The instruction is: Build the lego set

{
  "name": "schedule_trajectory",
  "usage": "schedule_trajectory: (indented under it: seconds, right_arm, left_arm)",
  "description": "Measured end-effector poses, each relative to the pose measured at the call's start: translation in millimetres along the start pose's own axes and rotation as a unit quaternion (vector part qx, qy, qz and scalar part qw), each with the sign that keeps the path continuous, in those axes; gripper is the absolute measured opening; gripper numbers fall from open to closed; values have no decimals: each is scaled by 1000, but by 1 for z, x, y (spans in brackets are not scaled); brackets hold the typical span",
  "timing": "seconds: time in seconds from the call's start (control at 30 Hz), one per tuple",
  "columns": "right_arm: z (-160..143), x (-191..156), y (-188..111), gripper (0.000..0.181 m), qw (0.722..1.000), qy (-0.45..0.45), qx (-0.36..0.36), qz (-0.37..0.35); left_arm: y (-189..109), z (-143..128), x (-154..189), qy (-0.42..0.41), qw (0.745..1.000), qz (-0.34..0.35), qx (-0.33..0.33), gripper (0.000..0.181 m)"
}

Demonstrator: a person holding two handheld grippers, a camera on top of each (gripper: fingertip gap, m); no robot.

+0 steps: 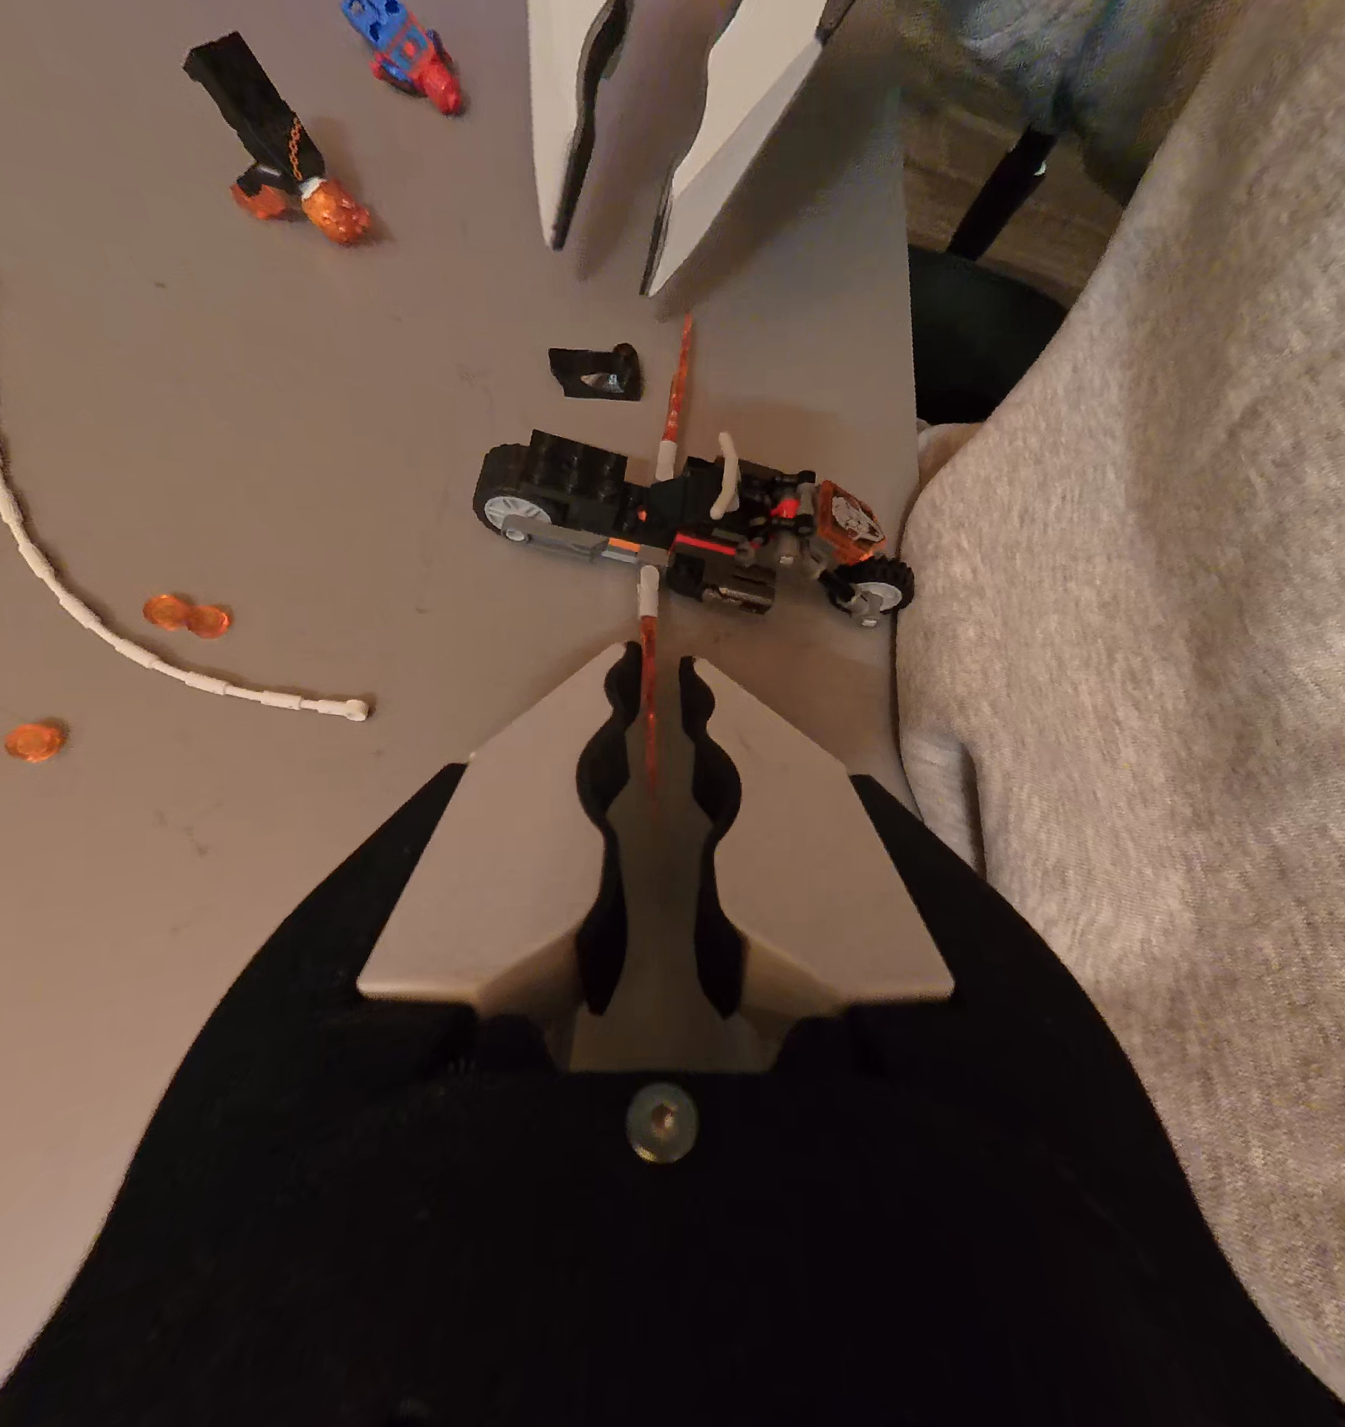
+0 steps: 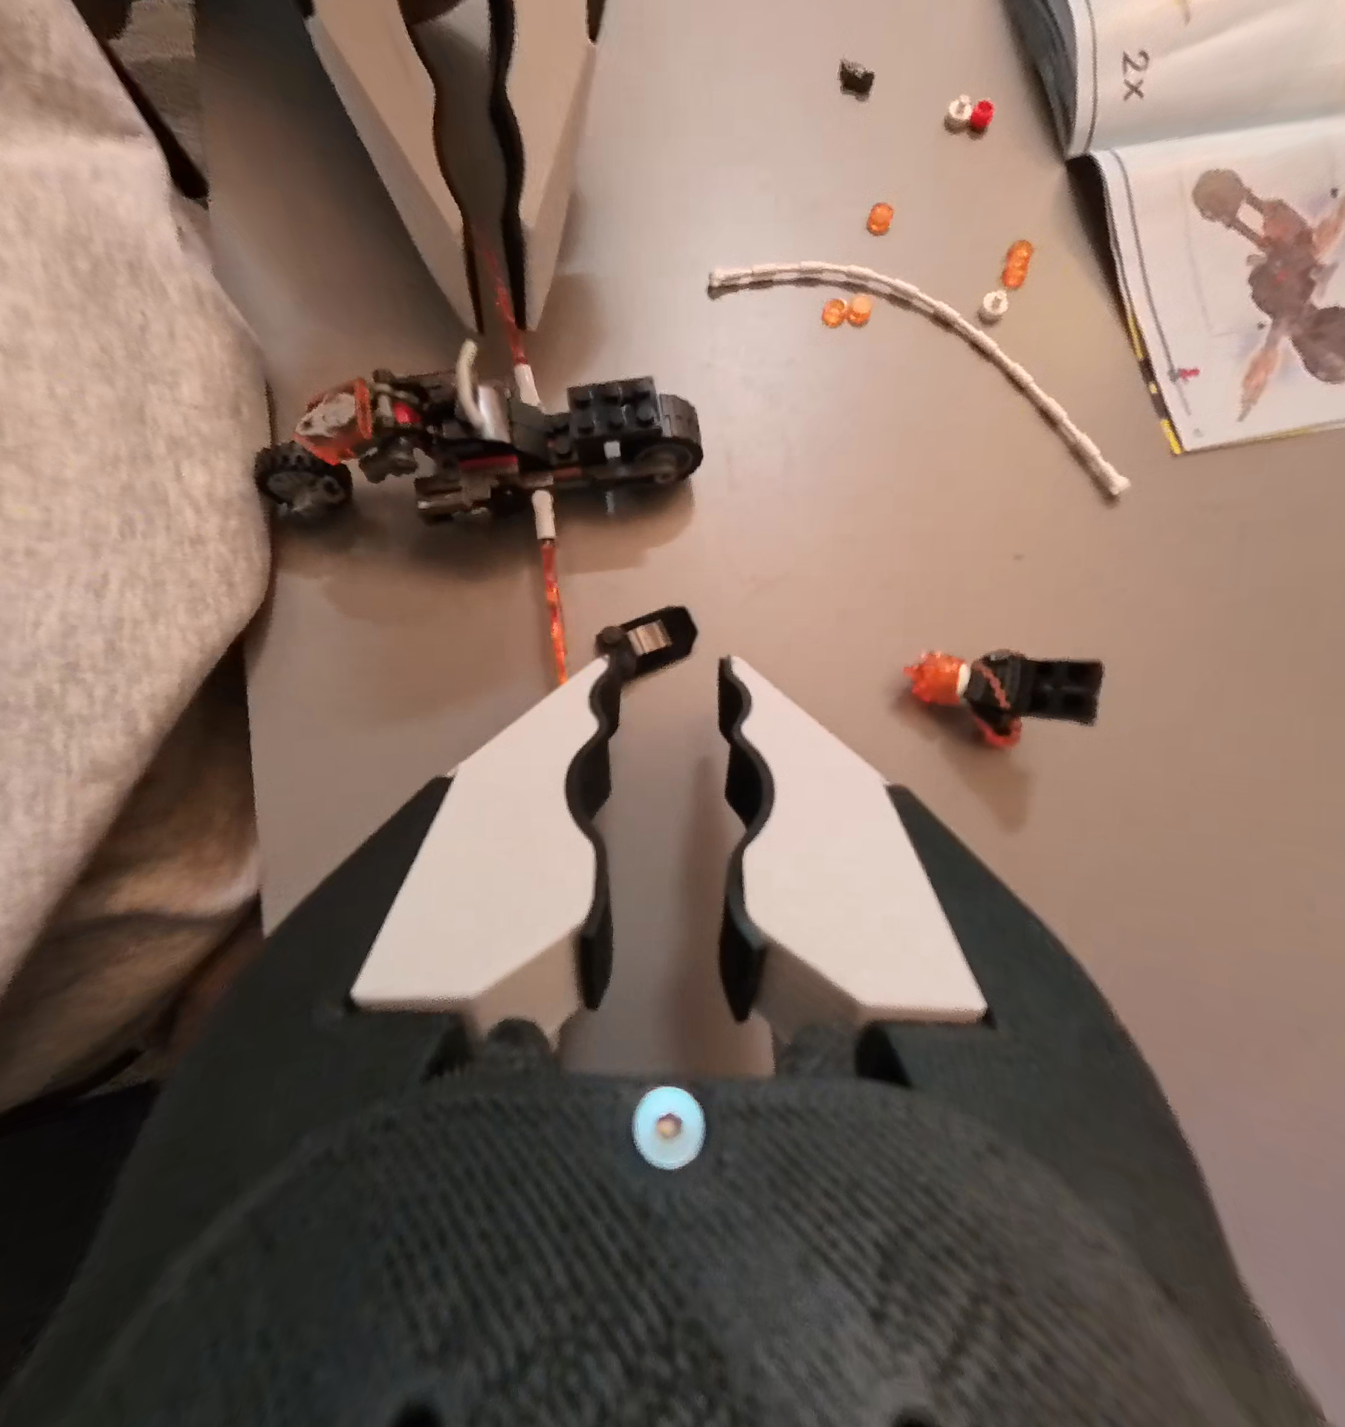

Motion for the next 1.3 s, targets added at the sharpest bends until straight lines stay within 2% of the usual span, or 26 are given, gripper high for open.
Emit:
schedule_trajectory:
  seconds: [0.17,0.7,0.87,1.03,1.3]
  right_arm:
    - [3,-1,9,30,997,-38,-2,68]
    - [-1,1,26,26,986,-77,-34,142]
    - [4,7,26,26,992,-50,-19,114]
    - [34,11,19,26,998,-5,38,43]
    - [55,-15,27,26,999,-29,16,25]
  left_arm:
    - [-3,2,-1,-4,1000,6,10,9]
    - [-8,16,-3,-18,997,-20,67,10]
    - [-9,18,-5,-25,996,-24,81,9]
    - [-7,20,-5,-28,996,-26,83,10]
    - [5,24,0,-9,997,-15,74,14]
Point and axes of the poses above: each gripper's, where its closed fingertips meet, y out along the fingers, z out of its top, x = y × z across the jaws, the point moved 2 cm from there along -y, back along the fingers, and after that the axes turned 6 degrees about z, right-handed, at the moved point
